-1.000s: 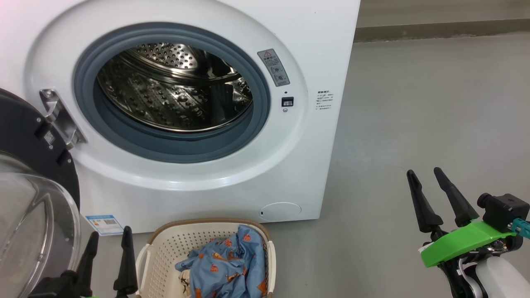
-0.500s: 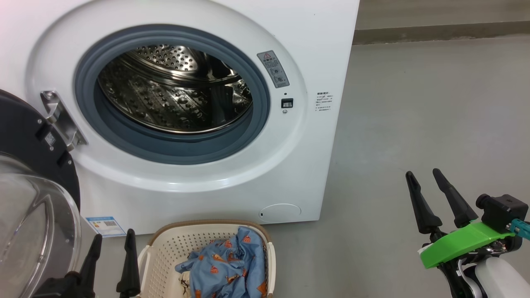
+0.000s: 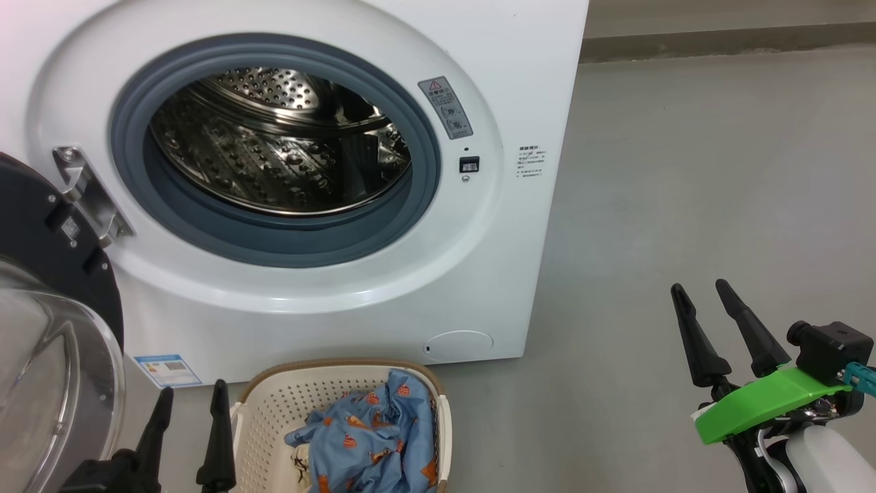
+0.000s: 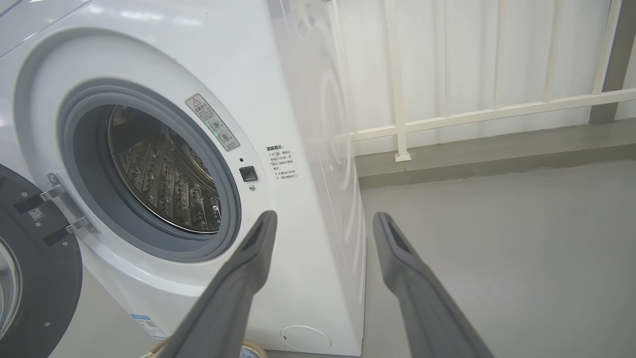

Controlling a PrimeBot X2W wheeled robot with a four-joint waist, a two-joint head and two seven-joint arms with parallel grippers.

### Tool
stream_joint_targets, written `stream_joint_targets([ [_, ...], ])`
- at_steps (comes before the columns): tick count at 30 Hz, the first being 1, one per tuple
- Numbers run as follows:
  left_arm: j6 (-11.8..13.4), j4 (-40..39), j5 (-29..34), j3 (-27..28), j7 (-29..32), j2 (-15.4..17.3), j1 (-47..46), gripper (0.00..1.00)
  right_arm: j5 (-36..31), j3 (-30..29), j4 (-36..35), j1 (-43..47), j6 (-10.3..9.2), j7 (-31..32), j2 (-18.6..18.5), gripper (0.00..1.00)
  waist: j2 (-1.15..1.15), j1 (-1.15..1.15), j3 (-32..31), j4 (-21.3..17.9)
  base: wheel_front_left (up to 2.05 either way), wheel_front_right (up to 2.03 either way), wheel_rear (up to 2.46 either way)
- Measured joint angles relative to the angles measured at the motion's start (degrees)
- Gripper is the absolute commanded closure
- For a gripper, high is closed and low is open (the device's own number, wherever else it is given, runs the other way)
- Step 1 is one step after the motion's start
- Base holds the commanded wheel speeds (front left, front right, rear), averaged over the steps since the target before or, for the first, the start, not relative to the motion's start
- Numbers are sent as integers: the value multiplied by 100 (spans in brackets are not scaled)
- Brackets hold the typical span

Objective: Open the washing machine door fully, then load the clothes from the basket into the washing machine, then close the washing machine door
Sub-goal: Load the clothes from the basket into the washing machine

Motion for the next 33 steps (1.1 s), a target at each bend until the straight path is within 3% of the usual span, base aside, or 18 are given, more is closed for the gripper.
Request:
stream_joint_targets([
  [14, 9, 88, 4, -207, 31, -42, -299, 0, 36, -23, 0, -19, 0, 0, -3, 0, 0, 0, 354, -81, 0, 0, 0],
  [22, -11, 636, 2, -393, 208, -213, -747, 0, 70, -22, -51, -281, 0, 0, -24, 0, 0, 0, 868, -143, 0, 0, 0],
  [33, -467, 2176, 9, -783, 538, -400, -1991, 0, 99, -66, -247, -770, 0, -18, -32, 0, 0, 0, 1847, -298, 0, 0, 0],
])
